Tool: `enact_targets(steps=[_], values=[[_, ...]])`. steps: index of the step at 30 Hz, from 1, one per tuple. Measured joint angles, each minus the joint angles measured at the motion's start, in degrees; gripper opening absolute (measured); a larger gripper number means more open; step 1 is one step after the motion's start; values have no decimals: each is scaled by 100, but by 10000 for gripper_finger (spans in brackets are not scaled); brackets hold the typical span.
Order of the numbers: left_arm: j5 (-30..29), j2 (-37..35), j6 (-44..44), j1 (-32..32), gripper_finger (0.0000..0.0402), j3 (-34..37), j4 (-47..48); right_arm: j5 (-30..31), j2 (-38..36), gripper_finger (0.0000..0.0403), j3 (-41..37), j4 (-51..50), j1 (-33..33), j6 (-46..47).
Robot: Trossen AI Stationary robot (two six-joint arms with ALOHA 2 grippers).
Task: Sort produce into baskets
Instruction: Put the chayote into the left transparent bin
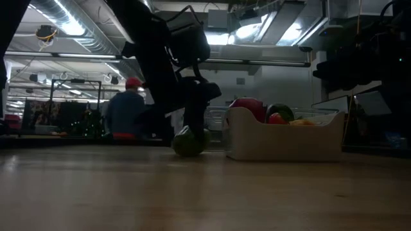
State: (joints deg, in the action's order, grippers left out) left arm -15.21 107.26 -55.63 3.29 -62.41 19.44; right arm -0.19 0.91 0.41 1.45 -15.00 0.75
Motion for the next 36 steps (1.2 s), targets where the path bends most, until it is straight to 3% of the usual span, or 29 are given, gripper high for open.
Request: enact_targets(steps=[7, 18, 28, 36], values=[[295, -98, -130, -48, 285, 0, 33, -2, 2, 218, -1, 0, -2, 0], [105, -946, -139, -385, 285, -2, 188, -2, 2, 218, -1, 2, -2, 0], [-679, -1388, 726, -215, 285, -7, -1041, -2, 2, 218, -1, 2, -1, 2], [-717, -1388, 1037, 467, 285, -9, -1939, -2, 2, 218, -1, 1, 0, 2]])
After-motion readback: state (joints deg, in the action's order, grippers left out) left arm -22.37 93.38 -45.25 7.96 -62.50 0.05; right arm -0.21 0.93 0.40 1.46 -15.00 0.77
